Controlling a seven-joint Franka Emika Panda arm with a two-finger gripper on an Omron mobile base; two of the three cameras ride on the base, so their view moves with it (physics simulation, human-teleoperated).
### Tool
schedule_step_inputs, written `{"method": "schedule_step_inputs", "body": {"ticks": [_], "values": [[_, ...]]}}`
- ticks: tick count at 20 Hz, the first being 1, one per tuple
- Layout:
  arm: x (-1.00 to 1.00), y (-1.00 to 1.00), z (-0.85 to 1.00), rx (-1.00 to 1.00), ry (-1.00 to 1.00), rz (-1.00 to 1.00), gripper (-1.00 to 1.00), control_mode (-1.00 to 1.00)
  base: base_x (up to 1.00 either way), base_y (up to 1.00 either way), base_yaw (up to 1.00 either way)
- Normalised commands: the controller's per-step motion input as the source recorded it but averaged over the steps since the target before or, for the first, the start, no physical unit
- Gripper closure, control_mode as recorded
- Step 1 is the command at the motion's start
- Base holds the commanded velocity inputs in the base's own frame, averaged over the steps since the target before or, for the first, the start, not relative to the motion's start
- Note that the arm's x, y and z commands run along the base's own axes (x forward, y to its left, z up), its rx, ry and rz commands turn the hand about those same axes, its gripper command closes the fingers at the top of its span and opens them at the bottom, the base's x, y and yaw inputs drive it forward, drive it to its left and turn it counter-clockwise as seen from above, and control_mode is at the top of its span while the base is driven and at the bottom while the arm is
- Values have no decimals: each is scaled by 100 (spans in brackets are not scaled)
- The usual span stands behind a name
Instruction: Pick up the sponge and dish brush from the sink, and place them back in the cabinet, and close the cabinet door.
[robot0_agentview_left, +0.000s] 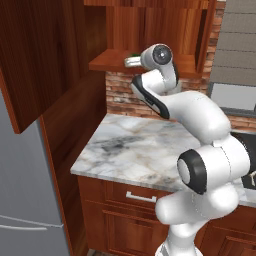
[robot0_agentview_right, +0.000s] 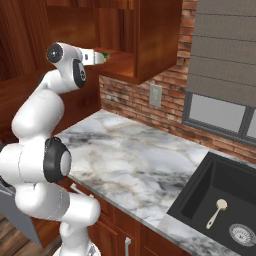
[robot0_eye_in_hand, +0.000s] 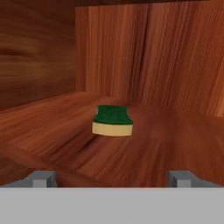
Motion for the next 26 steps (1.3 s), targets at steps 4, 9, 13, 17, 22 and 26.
{"method": "schedule_step_inputs", "body": {"ticks": [4, 9, 13, 17, 22, 26], "values": [[-72, 0, 0, 0, 0, 0, -100, -100, 0, 0, 0], [-76, -1, 0, 0, 0, 0, -100, -100, 0, 0, 0], [-77, 0, 0, 0, 6, 0, -100, -100, 0, 0, 0], [-72, -1, 0, 1, 10, 0, -100, -100, 0, 0, 0], [-63, -2, 0, 3, 13, 0, -100, -100, 0, 0, 0], [-49, 0, -2, 1, 12, 0, -100, -100, 0, 0, 0]]}}
